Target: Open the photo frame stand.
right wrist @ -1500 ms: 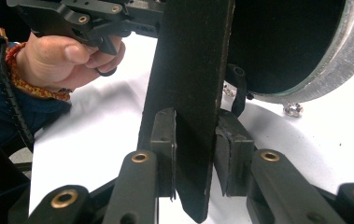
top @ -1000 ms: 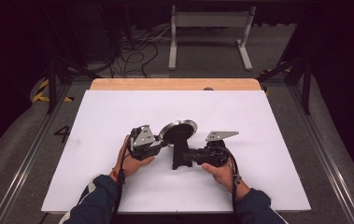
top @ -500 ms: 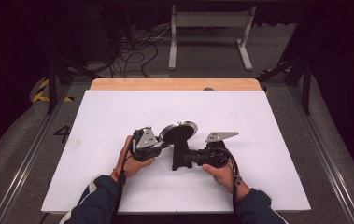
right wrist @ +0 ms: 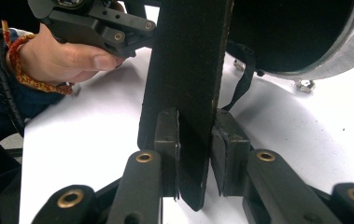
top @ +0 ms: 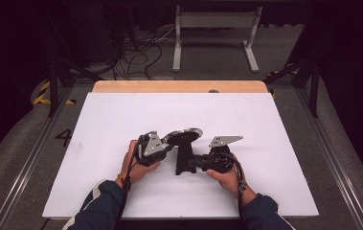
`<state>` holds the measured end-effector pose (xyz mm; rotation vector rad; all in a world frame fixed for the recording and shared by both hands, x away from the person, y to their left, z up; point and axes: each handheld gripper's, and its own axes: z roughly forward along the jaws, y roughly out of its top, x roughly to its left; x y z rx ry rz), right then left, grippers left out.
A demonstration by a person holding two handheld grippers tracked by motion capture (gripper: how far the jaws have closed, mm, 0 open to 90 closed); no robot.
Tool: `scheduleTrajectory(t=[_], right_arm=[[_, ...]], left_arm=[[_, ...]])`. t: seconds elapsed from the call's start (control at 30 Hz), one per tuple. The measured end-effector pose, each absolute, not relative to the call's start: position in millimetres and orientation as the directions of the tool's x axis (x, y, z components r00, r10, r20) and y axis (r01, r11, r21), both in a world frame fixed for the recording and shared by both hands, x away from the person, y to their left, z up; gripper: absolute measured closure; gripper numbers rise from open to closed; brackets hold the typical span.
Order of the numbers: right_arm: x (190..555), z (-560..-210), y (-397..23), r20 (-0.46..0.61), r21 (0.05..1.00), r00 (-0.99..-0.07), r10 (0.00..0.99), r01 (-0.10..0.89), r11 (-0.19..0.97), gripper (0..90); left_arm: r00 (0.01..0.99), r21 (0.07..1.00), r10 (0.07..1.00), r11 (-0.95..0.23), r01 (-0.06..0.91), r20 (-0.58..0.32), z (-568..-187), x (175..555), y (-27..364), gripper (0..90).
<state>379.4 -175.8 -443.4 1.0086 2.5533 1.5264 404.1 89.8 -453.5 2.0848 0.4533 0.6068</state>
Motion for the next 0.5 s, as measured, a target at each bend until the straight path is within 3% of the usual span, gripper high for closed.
scheduleTrajectory(t=[0.5], right_arm=[[379.9, -447.5, -171.8, 0.297, 0.775, -0.791, 0.535, 0.527, 0.348, 77.3]], left_arm=[[0.801, 0.83, 0.539, -0.548, 0.1, 0.259, -455.3, 407.9, 91.2, 70.6]])
